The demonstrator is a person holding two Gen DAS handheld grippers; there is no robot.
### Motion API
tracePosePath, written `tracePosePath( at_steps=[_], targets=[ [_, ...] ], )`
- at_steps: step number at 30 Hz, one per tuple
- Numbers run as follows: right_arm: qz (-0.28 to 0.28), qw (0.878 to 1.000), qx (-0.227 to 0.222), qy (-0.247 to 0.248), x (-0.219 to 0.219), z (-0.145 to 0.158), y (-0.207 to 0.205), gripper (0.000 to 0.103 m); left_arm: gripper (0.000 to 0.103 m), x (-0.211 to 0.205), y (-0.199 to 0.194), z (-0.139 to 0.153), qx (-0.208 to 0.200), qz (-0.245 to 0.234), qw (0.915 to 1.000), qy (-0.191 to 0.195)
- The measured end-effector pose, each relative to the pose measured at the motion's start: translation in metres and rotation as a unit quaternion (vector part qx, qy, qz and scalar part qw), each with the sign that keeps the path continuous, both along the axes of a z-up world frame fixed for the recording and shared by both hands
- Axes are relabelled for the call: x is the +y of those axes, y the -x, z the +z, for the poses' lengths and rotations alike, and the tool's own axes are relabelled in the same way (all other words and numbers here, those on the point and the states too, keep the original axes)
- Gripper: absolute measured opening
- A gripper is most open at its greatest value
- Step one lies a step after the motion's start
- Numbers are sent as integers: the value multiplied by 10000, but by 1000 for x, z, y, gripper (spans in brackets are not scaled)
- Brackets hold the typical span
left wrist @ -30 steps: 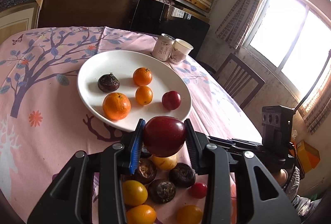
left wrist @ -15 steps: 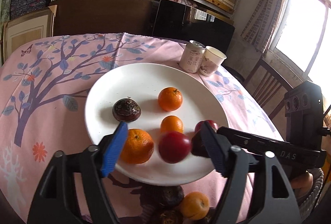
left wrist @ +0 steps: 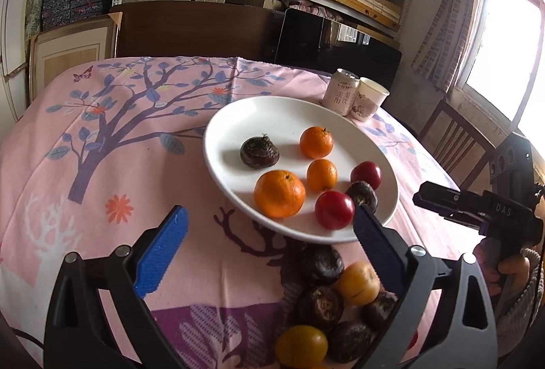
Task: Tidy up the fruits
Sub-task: 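Grasp an orange with the left tool while the right tool grasps the yellow pear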
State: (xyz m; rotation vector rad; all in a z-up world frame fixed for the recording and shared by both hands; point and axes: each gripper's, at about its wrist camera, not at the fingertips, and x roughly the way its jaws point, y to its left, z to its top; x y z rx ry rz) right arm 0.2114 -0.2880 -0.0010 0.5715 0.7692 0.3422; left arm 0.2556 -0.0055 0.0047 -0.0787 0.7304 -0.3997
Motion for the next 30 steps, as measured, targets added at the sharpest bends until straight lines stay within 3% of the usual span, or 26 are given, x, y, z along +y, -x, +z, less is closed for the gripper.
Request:
tracePosePath(
  at_steps=[7, 12, 17, 20, 24, 27, 30],
  targets=[
    [-60, 9998, -74, 182, 3, -2, 26, 80, 96, 1, 38, -15, 136, -352, 9983, -443],
    [-138, 9998, 59, 135, 0, -8, 32, 83, 98, -1, 63, -30, 238, -685, 9949, -707],
    [-156, 9996, 141, 196, 2, -12, 31, 83, 98, 3, 57, -40, 394, -441, 9936, -965],
    [-158, 9995, 154, 210, 2, -13, 32, 83, 99, 17, 50, -39, 398, -179, 9957, -822],
    [-153, 9996, 136, 191, 2, -12, 32, 83, 98, 50, 43, -30, 240, 673, 9953, -651],
    [-51, 9997, 81, 214, 6, -11, 33, 83, 98, 63, 46, -23, 189, 614, 9979, -111],
    [115, 9993, 40, 342, 14, -10, 33, 83, 98, 48, 48, -26, 180, 336, 9986, -374]
  ],
)
